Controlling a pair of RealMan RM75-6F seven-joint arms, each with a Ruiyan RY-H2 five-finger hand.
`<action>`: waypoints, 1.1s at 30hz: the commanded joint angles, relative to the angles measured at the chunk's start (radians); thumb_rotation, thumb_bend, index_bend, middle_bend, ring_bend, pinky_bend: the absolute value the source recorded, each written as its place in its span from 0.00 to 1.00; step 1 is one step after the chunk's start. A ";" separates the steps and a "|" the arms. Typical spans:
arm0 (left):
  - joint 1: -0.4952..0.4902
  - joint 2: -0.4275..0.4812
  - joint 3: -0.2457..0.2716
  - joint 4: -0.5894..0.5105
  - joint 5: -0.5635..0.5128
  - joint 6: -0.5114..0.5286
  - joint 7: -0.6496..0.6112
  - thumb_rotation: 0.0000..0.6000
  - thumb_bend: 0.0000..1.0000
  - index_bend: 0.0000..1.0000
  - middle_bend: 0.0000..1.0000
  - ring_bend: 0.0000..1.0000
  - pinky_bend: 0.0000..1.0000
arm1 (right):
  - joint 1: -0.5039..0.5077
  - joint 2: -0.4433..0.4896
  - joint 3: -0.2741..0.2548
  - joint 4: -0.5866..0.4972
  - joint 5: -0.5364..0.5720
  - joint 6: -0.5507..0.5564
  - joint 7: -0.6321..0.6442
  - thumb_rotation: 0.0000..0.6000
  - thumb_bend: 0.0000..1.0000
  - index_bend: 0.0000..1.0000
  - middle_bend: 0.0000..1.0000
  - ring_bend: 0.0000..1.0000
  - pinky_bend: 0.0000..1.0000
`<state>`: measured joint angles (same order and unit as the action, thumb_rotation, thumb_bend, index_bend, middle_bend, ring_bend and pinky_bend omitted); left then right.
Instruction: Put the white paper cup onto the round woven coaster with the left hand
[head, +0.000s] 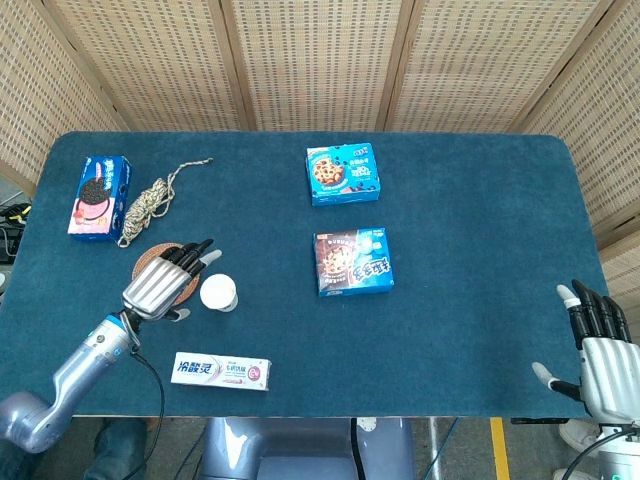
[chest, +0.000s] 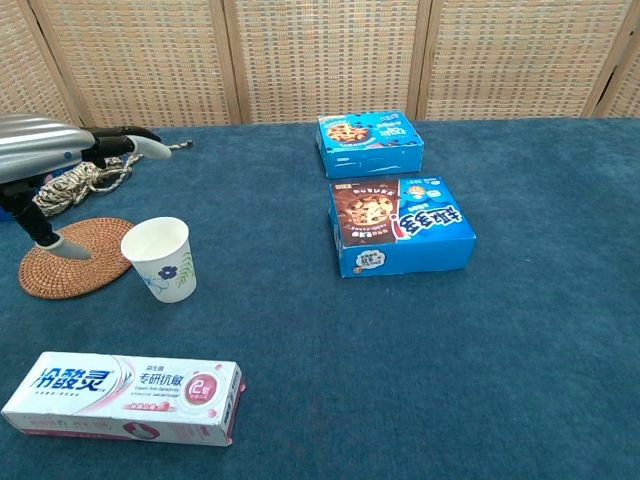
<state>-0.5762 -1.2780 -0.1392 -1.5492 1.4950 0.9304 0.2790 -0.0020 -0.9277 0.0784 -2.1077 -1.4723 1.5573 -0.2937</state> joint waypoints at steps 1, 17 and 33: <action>-0.014 -0.027 0.006 0.017 -0.008 -0.003 -0.001 1.00 0.00 0.00 0.00 0.12 0.23 | 0.001 0.000 0.000 0.001 0.003 -0.002 0.000 1.00 0.00 0.03 0.00 0.00 0.00; -0.084 -0.134 0.010 0.097 -0.094 -0.073 0.065 1.00 0.00 0.02 0.17 0.30 0.38 | 0.008 -0.005 0.003 0.007 0.022 -0.011 -0.003 1.00 0.00 0.04 0.00 0.00 0.00; -0.115 -0.163 0.002 0.072 -0.246 -0.098 0.147 1.00 0.00 0.31 0.44 0.54 0.54 | 0.009 -0.014 0.011 0.012 0.040 0.000 -0.002 1.00 0.00 0.04 0.00 0.00 0.00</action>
<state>-0.6888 -1.4410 -0.1359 -1.4709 1.2574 0.8304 0.4195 0.0071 -0.9411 0.0894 -2.0963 -1.4328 1.5569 -0.2964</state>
